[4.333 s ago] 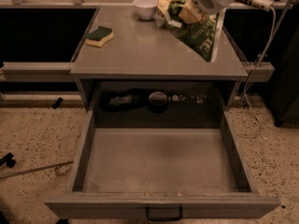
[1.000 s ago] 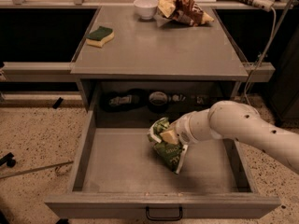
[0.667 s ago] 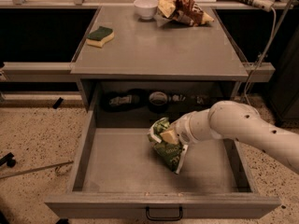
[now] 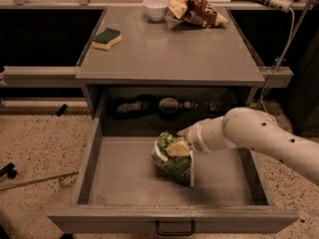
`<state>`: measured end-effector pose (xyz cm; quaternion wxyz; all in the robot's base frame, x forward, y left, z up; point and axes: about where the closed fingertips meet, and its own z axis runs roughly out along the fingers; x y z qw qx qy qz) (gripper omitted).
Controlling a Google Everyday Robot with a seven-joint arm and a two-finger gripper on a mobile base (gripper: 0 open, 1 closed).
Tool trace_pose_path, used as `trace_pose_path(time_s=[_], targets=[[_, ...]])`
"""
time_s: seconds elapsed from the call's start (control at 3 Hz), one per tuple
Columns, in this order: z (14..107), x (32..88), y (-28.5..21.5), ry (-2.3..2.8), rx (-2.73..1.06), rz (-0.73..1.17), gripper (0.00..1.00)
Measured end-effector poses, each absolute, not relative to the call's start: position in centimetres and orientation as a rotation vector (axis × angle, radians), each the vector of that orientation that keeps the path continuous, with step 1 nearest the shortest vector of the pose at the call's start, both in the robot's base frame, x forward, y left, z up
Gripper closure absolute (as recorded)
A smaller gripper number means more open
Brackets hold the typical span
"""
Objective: Place green jalapeno chip bag into top drawer
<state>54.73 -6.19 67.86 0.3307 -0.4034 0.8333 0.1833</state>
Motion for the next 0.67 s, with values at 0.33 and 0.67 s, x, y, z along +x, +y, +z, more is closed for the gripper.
trace_pose_path(time_s=[0.33,0.67], targets=[[67.85,54.73,-6.19,2.179,-1.055,0.479,0.0],[67.85,54.73,-6.19,2.179,-1.055,0.479,0.0]])
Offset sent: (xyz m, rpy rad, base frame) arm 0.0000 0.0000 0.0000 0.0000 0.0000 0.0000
